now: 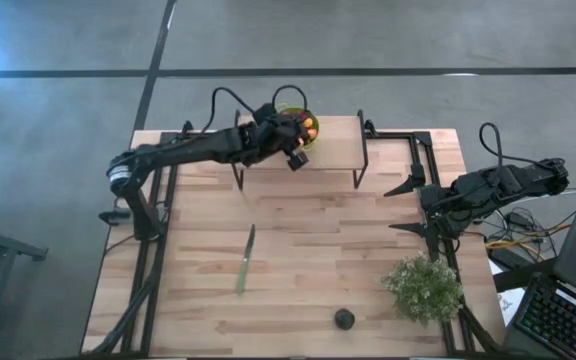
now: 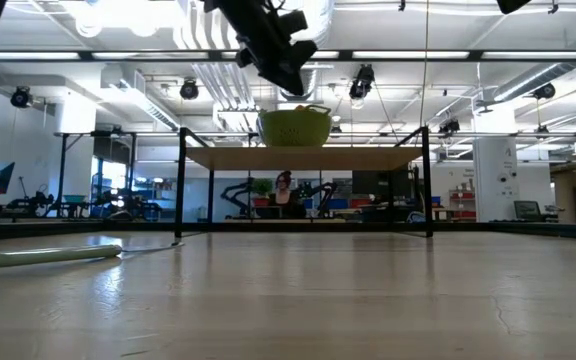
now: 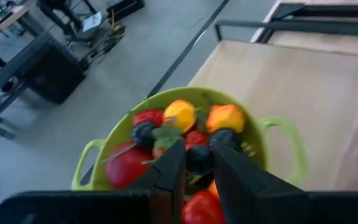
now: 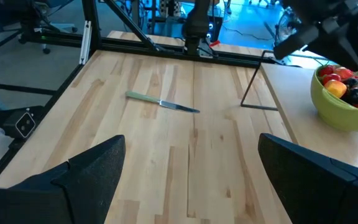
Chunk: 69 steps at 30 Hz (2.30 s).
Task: Pick & Place Fruit
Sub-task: Put the blueberry into the green colander on the shelf, then put the plum into the green colander on the shelf
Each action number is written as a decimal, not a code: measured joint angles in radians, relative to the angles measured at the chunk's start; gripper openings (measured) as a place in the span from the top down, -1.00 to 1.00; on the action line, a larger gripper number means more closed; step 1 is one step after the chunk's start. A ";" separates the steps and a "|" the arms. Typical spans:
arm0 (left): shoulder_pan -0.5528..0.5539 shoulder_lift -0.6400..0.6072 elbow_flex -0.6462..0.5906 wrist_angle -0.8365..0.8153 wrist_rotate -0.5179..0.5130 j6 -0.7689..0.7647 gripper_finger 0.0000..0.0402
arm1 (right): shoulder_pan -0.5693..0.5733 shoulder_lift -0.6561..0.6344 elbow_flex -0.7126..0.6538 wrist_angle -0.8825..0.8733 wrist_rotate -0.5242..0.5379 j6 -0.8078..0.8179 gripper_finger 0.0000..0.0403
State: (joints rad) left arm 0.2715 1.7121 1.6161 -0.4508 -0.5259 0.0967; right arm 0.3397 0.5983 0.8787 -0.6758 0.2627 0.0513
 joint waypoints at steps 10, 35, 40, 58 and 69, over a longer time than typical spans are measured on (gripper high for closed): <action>0.052 0.001 -0.007 -0.023 0.002 -0.015 0.61 | 0.000 0.001 0.000 0.000 0.000 0.000 -0.80; 0.044 -0.028 -0.020 -0.069 0.013 -0.017 0.14 | 0.000 0.001 0.000 0.000 0.000 0.000 -0.80; 0.026 -0.087 -0.020 -0.064 0.012 0.003 0.14 | 0.000 0.001 0.000 0.000 0.000 0.000 -0.80; -0.158 -0.356 -0.333 0.091 0.038 -0.112 0.15 | 0.000 0.000 0.000 0.003 0.000 -0.003 -0.80; -0.326 -0.594 -0.644 0.258 0.038 -0.203 0.15 | 0.000 0.011 0.000 0.199 0.000 -0.100 -0.80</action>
State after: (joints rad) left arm -0.0540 1.1176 0.9717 -0.1930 -0.4881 -0.1063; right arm 0.3401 0.6098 0.8783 -0.4767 0.2629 -0.0489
